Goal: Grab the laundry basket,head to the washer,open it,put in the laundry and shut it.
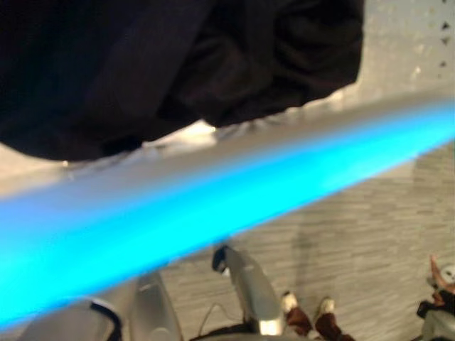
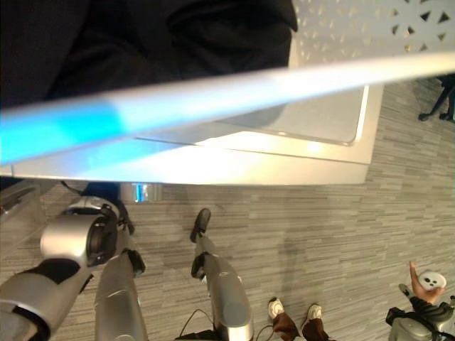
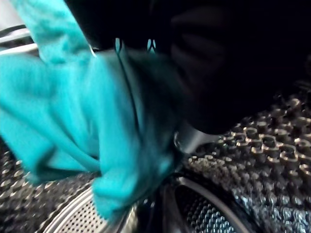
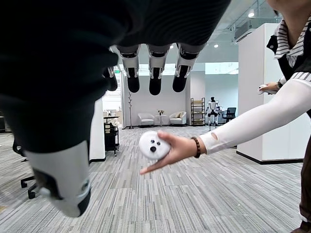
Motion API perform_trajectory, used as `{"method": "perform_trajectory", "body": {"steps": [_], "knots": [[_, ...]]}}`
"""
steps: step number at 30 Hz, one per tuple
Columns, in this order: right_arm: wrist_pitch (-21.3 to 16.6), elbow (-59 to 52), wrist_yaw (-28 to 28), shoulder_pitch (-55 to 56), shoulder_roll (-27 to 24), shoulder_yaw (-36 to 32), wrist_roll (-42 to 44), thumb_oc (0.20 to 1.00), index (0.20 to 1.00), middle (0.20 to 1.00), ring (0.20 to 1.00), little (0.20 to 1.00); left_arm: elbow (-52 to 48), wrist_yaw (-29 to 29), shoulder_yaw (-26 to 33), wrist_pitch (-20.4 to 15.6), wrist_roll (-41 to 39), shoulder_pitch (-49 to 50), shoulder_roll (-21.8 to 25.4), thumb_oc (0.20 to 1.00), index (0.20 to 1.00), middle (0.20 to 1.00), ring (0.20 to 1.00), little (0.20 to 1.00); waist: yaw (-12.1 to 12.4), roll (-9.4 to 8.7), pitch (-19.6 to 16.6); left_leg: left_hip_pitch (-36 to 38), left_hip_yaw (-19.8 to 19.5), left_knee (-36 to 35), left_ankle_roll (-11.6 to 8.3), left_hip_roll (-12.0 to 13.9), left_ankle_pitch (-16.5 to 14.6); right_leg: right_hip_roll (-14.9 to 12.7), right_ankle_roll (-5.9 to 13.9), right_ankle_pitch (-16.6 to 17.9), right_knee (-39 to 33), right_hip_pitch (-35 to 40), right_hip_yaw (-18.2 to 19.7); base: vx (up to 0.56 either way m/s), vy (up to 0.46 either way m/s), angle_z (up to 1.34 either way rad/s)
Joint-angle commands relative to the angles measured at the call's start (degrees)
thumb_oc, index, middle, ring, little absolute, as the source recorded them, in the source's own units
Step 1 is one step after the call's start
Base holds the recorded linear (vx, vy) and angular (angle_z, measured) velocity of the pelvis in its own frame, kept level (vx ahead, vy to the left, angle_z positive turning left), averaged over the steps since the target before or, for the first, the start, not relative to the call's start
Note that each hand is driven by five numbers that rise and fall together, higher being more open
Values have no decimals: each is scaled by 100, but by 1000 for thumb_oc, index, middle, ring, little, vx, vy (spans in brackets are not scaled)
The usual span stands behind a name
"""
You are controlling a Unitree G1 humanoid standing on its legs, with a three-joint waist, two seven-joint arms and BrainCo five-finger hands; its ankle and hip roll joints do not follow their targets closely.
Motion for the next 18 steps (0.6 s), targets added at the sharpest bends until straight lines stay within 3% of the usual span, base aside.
{"method": "perform_trajectory", "body": {"steps": [1, 7, 18], "knots": [[-23, -587, 6, 214, -353, 190, 27, 1000, 1000, 1000, 1000, 1000, -412, -325, -258, -32, 172, -2120, 497, 1000, 1000, 1000, 1000, 1000, 119, -286, 431, 598, -28, 0, -400, -146, -853, -15, 306, -547, 399, 788, 171, 8, 11, -8], [-44, -492, 134, 198, -219, 383, 103, 1000, 1000, 1000, 1000, 1000, -725, -542, -287, 85, 218, -1737, 110, 1000, 1000, 1000, 1000, 1000, 139, -180, 431, 576, -83, 26, -391, -167, -850, -35, 266, -604, 495, 740, 149, 1, 1, -1], [-50, -560, 329, 169, -349, 394, 245, 1000, 1000, 1000, 1000, 1000, -1197, -597, -660, 283, 660, -1303, -117, 1000, 1000, 1000, 1000, 1000, 140, -102, 431, 626, -127, 71, -383, -143, -840, -6, 201, -750, 667, 716, 129, -9, -2, 0]]}}
